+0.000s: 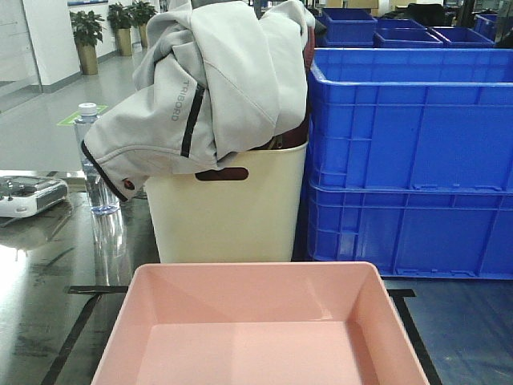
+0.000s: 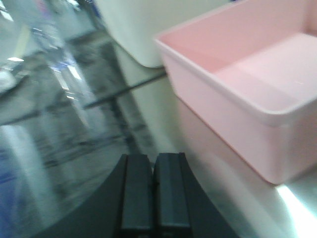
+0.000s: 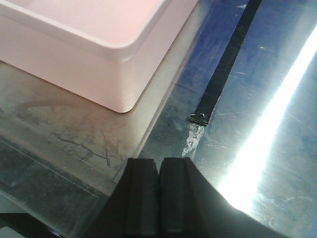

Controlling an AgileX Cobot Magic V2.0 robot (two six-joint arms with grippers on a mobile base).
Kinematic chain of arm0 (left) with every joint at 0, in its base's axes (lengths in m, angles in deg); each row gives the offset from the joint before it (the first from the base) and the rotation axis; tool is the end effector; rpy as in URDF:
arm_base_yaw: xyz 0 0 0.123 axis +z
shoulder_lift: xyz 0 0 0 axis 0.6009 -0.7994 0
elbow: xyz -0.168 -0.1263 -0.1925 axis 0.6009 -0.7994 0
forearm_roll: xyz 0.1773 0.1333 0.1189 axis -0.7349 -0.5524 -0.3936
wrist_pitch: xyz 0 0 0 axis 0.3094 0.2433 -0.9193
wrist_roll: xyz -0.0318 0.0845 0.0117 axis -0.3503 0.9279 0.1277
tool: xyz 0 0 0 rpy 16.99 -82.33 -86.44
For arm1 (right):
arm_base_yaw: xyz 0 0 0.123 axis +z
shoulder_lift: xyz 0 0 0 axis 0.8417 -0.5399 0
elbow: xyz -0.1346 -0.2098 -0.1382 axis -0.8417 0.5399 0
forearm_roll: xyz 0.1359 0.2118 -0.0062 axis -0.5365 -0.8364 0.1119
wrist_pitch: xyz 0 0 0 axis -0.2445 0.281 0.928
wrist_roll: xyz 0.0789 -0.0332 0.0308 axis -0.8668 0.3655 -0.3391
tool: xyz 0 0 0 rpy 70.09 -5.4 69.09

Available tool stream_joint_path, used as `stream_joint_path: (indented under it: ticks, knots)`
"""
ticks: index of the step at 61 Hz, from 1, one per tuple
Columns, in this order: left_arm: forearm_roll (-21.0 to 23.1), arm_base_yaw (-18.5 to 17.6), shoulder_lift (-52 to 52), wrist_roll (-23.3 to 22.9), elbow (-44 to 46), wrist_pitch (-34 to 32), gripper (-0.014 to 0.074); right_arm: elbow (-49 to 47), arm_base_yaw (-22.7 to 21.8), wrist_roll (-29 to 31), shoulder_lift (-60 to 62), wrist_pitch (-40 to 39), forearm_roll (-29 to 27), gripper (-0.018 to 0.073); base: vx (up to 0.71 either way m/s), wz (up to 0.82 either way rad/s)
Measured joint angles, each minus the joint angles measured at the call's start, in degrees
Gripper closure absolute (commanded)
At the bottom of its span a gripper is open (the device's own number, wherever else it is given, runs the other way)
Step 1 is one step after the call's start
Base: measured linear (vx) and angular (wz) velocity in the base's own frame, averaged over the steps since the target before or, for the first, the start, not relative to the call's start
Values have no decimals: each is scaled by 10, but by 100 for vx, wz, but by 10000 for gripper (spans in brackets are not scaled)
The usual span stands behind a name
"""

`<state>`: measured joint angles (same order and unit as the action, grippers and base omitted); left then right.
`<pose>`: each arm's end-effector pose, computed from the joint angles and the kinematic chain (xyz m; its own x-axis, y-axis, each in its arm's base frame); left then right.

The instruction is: Grab pink bin and stack on right shelf

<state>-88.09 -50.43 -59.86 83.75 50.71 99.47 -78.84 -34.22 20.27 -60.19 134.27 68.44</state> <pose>0.0527 -0.0137 0.2693 -0.1652 0.2584 -0.9518 0.2860 0.9361 0.2045 0.0616 0.0270 0.2879 -0.5444 -0.3215 -0.7748 -0.4445 0.8939 -0.0586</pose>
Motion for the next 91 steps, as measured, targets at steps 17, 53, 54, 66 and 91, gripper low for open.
stream_joint_path:
  ticks: [17, 53, 54, 66, 91]
  knots:
    - [-2, 73, 66, -36, -99, -72, 600, 0, 0, 0, 0, 0, 0, 570, 0, 0]
    - [-91, 83, 101, -251, -201, -192, 599, 0, 0, 0, 1, 0, -1, 568, 0, 0]
    - [-89, 84, 101, -250, -201, -192, 599, 0, 0, 0, 2, 0, -1, 568, 0, 0]
    - [-65, 108, 101, -220, -203, -208, 599, 0, 0, 0, 2, 0, -1, 568, 0, 0]
    - [-55, 112, 101, -196, -203, -248, 598, 0, 0, 0, 2, 0, -1, 568, 0, 0]
